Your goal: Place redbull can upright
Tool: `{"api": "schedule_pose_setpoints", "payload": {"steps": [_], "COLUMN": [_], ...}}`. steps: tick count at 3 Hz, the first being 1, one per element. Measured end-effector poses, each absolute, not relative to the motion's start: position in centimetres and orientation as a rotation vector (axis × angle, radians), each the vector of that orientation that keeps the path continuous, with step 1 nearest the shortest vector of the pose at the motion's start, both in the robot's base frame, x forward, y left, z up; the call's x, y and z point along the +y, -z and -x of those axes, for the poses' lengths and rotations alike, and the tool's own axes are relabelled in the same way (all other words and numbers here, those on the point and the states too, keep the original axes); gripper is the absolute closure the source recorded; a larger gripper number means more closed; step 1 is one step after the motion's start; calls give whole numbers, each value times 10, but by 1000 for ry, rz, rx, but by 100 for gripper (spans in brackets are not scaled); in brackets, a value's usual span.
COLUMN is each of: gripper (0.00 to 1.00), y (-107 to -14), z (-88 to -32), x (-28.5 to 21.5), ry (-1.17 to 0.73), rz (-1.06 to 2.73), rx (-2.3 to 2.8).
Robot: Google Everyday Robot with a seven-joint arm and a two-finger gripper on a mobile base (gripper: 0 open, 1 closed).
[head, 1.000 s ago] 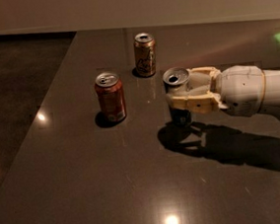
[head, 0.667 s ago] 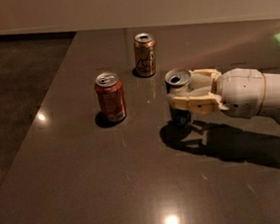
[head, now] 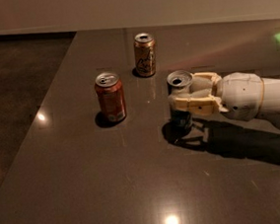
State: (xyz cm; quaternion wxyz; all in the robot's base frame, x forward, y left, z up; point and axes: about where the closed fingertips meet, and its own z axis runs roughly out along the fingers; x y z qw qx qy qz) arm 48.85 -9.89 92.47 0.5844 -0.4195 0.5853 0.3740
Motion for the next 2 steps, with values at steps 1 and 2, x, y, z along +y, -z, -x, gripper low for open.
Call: {"api": "schedule_pose_setpoints", "payload": {"steps": [1,2], "gripper": [88,65], "y": [-921,-919], "z": [-490,-491], "x": [-101,-103], "ry": [-878,-885], "rz": [963,948], "rx": [1366,1364]}}
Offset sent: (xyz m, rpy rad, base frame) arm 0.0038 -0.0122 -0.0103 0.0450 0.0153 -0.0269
